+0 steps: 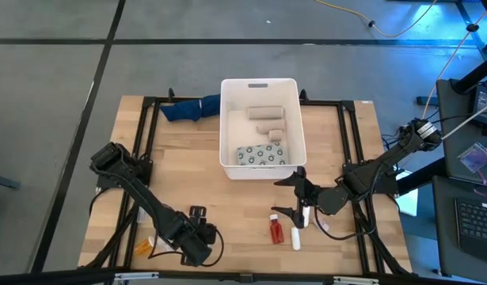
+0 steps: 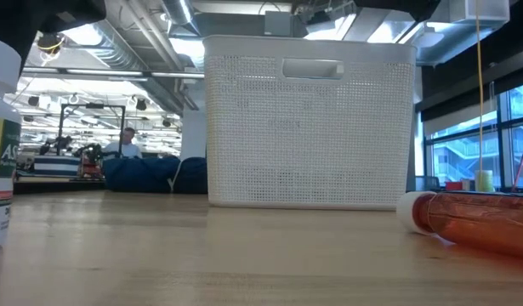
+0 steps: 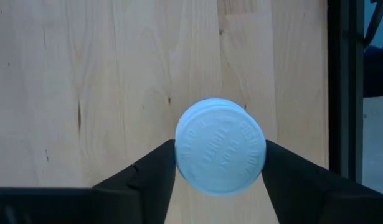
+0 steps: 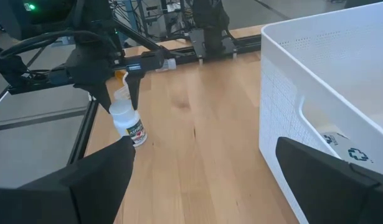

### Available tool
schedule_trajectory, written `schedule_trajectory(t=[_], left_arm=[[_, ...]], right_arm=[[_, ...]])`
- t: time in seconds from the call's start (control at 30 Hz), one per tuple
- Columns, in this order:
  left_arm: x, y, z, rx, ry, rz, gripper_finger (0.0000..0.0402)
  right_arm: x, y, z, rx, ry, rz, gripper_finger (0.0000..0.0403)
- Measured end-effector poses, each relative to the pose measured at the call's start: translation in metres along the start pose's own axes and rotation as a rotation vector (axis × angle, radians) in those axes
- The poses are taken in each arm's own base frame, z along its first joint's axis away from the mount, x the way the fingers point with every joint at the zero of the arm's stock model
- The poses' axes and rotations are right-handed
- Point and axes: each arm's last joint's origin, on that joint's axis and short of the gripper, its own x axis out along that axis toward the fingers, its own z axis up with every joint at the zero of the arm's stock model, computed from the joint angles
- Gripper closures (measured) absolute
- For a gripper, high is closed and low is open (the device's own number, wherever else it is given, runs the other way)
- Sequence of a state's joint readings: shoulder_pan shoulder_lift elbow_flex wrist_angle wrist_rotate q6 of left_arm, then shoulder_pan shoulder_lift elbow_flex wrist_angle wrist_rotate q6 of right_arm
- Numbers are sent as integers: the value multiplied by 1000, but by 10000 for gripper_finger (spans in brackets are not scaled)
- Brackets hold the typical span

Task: Pick & place medical supplies in basket/bin
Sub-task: Put the left white medicine bottle into the bin

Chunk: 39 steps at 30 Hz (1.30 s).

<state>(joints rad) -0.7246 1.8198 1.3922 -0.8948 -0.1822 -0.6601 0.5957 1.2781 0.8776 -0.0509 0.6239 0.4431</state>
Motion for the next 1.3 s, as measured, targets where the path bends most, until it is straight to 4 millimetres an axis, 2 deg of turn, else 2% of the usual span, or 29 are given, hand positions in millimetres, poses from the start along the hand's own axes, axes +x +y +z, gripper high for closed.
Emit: schedule_trajectory(t=[0.07, 0.33, 0.47, 0.57, 0.7, 0.83, 0.9, 0.97, 1.03, 1.13, 1.3], left_arm=[[0, 0, 0, 0, 0, 0, 207], [-5, 4, -1, -14, 4, 3, 209], [-30, 19, 4, -84, -49, -18, 209], [-59, 40, 11, -149, -154, -37, 209], [-111, 76, 21, -257, -381, -117, 209], [-169, 115, 26, -287, -710, -196, 209], [-195, 137, 27, -313, -878, -189, 209], [-213, 161, 27, -345, -996, -138, 209], [-221, 186, 28, -391, -1054, -60, 209], [-219, 226, 28, -444, -1040, 33, 209], [-195, 288, 36, -472, -929, 95, 209]], right_arm=[[0, 0, 0, -1, 2, -1, 15], [0, -2, -4, -1, 37, -18, 15], [0, -2, -4, -2, 36, -18, 15], [0, -2, -4, -3, 36, -19, 15], [0, -2, -4, -2, 35, -19, 15], [0, -2, -4, -5, 35, -21, 15], [1, -4, -3, -3, 33, -27, 15], [2, -6, -2, 0, 31, -36, 15], [5, -9, -1, 6, 29, -50, 15], [9, -16, 2, 16, 24, -79, 15], [17, -31, 8, 39, 15, -140, 15]])
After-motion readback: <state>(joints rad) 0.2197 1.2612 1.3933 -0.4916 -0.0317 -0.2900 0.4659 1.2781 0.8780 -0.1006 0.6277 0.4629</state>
